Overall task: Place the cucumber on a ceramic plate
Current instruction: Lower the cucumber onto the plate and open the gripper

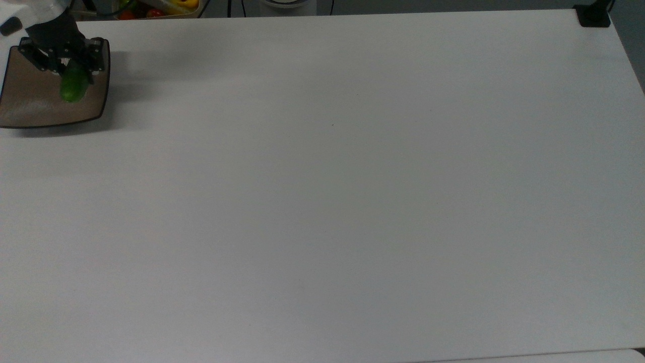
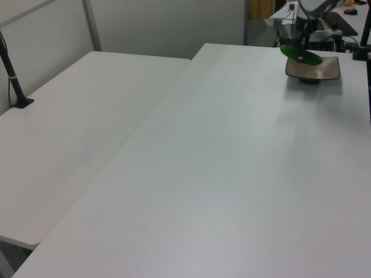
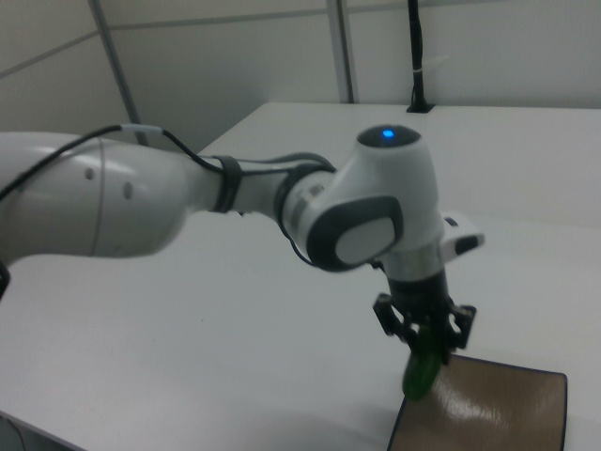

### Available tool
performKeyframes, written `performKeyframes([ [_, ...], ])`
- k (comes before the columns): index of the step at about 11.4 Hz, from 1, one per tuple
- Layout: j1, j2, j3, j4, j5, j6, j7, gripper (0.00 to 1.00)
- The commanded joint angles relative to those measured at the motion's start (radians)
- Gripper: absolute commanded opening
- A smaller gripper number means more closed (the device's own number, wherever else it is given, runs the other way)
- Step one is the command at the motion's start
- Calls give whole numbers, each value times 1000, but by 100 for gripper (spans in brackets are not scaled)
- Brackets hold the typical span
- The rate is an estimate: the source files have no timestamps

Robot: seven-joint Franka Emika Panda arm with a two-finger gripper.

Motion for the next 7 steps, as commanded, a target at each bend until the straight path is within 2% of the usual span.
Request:
performKeyframes([
  [1, -50, 69, 8, 11, -11, 57, -110, 3],
  [4, -84, 126, 8, 11, -12, 136, -120, 6],
  [7, -105, 141, 8, 9, -11, 173, -125, 30],
])
